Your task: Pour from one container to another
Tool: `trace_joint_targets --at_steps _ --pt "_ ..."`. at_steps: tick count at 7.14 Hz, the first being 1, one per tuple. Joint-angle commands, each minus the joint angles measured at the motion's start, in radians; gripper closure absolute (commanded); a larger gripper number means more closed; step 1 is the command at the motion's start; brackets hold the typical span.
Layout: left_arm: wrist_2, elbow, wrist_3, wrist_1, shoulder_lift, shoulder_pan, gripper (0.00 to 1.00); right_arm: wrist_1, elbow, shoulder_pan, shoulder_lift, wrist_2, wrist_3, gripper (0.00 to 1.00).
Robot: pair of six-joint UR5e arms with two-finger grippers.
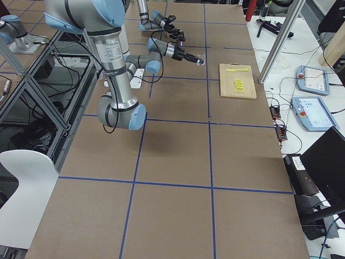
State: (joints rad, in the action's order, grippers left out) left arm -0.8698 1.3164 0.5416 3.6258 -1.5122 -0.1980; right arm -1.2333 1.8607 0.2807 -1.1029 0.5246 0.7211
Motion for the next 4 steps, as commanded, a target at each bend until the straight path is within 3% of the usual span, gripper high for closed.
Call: trace_joint_targets --at_steps 1,2,4 --pt "0.005 0.007 0.0 0.004 0.001 -0.001 0.06 0.0 0.0 0.0 0.0 0.0 0.0 1.0" --pt "0.005 0.012 0.0 0.008 0.001 -0.004 0.0 0.0 0.0 0.0 0.0 0.0 0.0 1.0" --pt "0.017 0.035 -0.023 0.017 0.003 -0.012 0.0 0.0 0.002 0.0 0.0 0.0 0.0 1.0"
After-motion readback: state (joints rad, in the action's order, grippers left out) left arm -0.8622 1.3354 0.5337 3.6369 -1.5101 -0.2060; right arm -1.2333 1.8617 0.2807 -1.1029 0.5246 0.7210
